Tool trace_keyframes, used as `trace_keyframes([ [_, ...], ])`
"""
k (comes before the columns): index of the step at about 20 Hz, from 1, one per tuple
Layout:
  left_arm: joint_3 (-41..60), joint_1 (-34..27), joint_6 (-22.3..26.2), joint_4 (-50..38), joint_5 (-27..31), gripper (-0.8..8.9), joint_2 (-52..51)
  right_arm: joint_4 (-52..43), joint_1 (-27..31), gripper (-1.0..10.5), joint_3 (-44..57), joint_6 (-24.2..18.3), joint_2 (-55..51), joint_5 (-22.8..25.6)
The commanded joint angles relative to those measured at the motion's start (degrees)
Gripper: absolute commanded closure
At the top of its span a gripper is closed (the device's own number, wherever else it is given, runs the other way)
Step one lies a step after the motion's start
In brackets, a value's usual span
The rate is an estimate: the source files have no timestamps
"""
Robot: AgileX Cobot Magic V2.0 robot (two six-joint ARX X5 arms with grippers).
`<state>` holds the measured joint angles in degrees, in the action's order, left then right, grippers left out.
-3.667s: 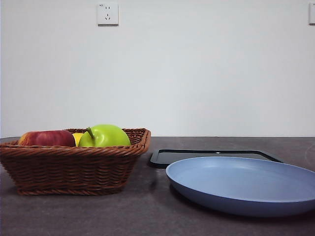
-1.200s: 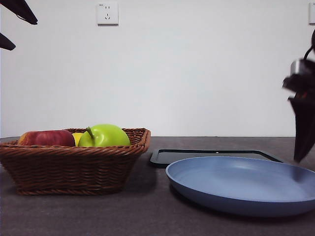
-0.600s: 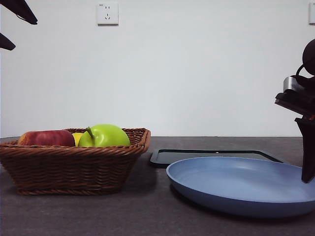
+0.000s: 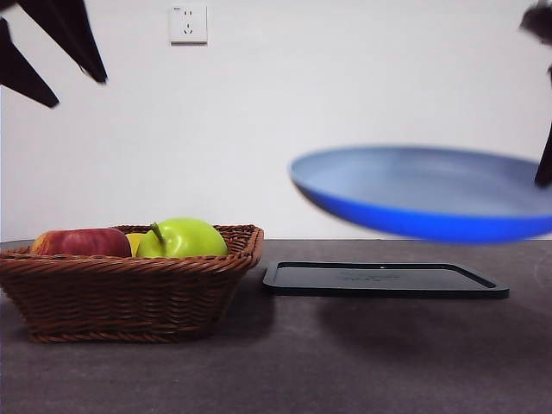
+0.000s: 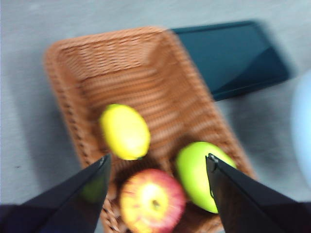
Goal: Take the lemon from the basket,put the lemon in the plate,hand out the plate
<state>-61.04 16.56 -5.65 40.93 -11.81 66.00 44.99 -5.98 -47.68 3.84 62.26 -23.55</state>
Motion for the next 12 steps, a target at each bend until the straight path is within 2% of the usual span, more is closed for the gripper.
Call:
trace_keyframes([
  [1, -4.1, 2.1, -0.3, 2.5, 3.0, 4.72, 6.9, 0.3, 0.0, 9.4, -0.8, 0.4, -3.4, -0.4],
  [5, -9.2, 6.1, -0.3, 3.8, 11.6, 4.72, 18.5, 1.0, 0.0, 9.4, -0.8, 0.3, -8.4, -0.4],
  [9, -11.8, 7.5, -0.4, 3.0, 12.2, 4.72, 27.3, 1.0, 0.0, 9.4, -0.8, 0.3, -9.9, -0.4],
  [12, -11.8, 7.5, -0.4, -1.2, 15.5, 4.72, 31.5, 2.1, 0.0, 9.4, -0.8, 0.2, -9.9, -0.4],
])
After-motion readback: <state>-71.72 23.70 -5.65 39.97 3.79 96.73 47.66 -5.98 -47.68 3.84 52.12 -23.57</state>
